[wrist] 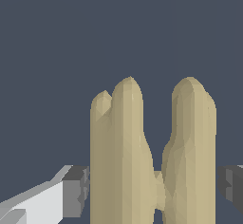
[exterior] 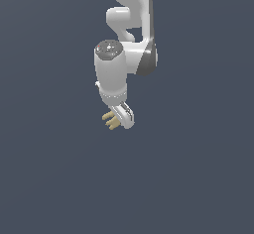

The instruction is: Pick up the object and move it to a goal position.

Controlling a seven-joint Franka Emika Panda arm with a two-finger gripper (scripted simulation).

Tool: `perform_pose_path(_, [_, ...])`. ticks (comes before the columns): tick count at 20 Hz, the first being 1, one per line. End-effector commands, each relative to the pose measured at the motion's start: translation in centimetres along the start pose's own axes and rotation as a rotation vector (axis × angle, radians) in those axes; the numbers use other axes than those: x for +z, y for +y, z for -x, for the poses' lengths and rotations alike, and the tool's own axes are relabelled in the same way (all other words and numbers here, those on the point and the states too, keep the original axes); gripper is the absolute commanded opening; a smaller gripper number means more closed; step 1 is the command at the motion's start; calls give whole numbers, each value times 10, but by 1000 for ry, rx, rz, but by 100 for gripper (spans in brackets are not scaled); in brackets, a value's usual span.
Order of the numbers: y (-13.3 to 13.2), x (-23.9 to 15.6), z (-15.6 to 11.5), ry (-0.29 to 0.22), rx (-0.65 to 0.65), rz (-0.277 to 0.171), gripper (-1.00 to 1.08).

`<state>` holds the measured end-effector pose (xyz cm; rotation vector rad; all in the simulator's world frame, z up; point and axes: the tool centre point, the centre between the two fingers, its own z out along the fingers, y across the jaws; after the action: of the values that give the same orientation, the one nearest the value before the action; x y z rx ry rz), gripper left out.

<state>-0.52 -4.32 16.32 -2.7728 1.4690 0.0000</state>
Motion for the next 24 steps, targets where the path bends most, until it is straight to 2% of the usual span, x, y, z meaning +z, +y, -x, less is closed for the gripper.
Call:
perform_pose_path(1, [20, -20, -16, -1, 0, 0, -100])
perform_pose_path(14, [114, -121, -98, 0, -1, 2, -100])
perform_pose_path(19, [135, -146, -120, 1, -2, 3, -100])
perform_pose_path(24, [145, -157, -131, 2, -2, 3, -100])
